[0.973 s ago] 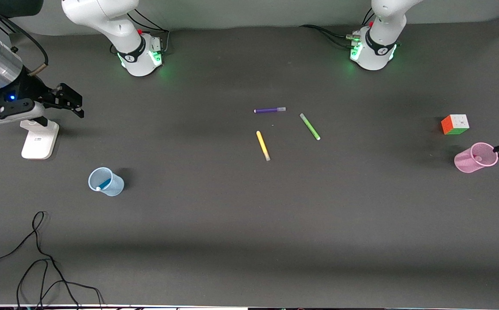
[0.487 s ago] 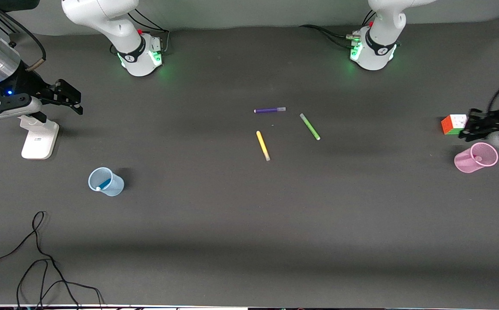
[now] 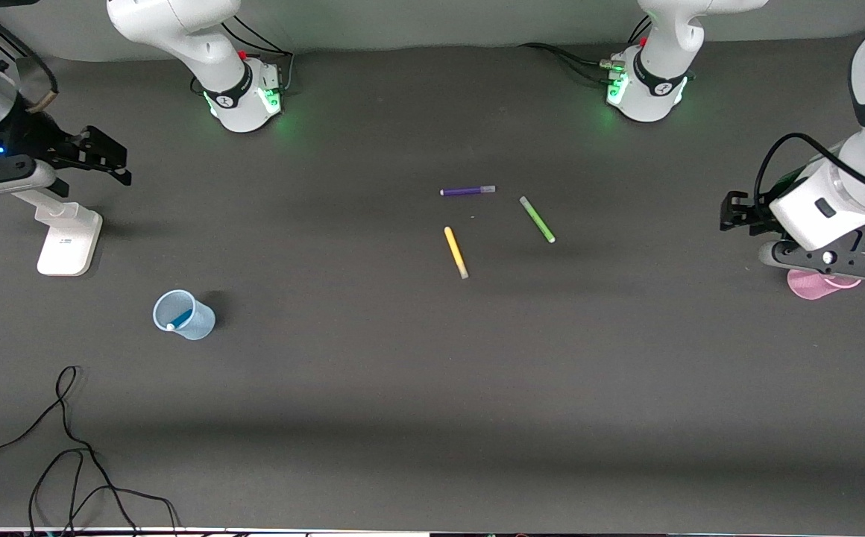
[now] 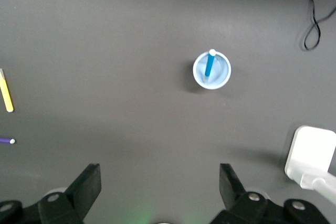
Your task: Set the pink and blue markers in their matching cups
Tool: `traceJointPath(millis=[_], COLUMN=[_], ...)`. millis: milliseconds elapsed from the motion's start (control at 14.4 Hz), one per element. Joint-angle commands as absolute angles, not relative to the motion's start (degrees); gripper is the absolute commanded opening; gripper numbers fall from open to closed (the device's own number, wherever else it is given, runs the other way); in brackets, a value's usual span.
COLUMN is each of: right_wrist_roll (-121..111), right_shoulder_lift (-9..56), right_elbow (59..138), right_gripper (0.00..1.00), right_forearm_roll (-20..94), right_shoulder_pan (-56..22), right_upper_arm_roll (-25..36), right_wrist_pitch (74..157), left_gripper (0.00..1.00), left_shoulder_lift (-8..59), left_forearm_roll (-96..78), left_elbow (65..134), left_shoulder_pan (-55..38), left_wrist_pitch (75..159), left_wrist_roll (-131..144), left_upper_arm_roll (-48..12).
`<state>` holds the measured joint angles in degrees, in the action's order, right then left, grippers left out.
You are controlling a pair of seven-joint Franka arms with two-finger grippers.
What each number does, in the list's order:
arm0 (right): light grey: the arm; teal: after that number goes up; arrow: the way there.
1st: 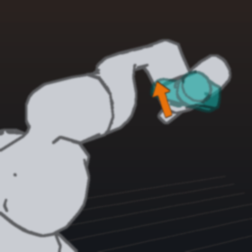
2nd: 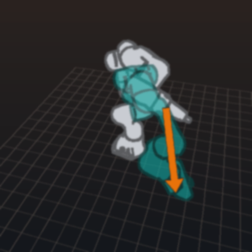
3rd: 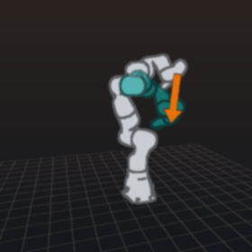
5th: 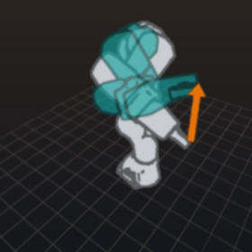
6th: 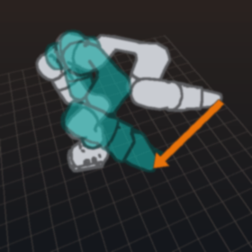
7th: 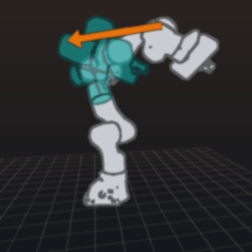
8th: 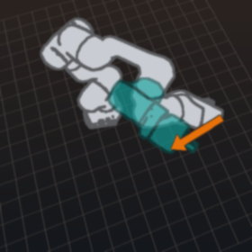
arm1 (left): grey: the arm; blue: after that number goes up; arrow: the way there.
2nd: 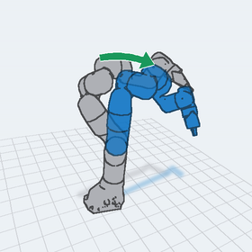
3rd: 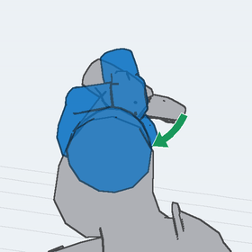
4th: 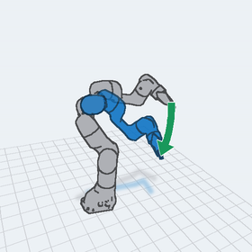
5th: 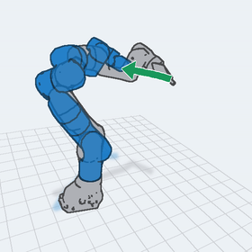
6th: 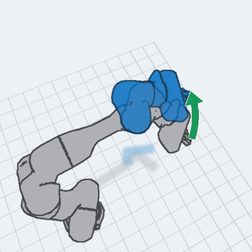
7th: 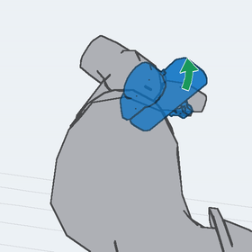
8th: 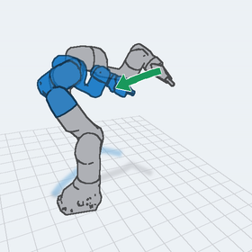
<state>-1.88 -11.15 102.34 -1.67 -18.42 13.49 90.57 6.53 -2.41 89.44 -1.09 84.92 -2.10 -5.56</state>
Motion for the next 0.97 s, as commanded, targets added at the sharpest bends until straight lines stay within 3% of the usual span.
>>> traceJointPath(millis=[0, 417, 904], right_wrist_roll=[-0.5, -0.6, -0.6], right_shoulder_lift=[-12.9, -13.4, -9.9], right_elbow=[101.3, 100.5, 98.4], right_gripper=[1.0, 1.0, 1.0], right_forearm_roll=[-1.0, -1.1, -1.1], right_shoulder_pan=[-18.4, -16.8, -16.4], right_upper_arm_roll=[15.9, 16.2, 15.5], right_wrist_pitch=[87.5, 87.4, 89.8], left_gripper=[1.0, 1.0, 1.0], left_shoulder_lift=[7.2, 4.1, -1.6], left_forearm_roll=[-0.3, 1.8, 1.5], left_elbow=[87.7, 89.5, 97.0], left_shoulder_pan=[-1.0, -1.2, 3.3], left_wrist_pitch=[82.2, 81.1, 89.4], left_wrist_roll=[-1.4, -0.3, -0.8], left_upper_arm_roll=[-4.3, -5.1, -8.2])
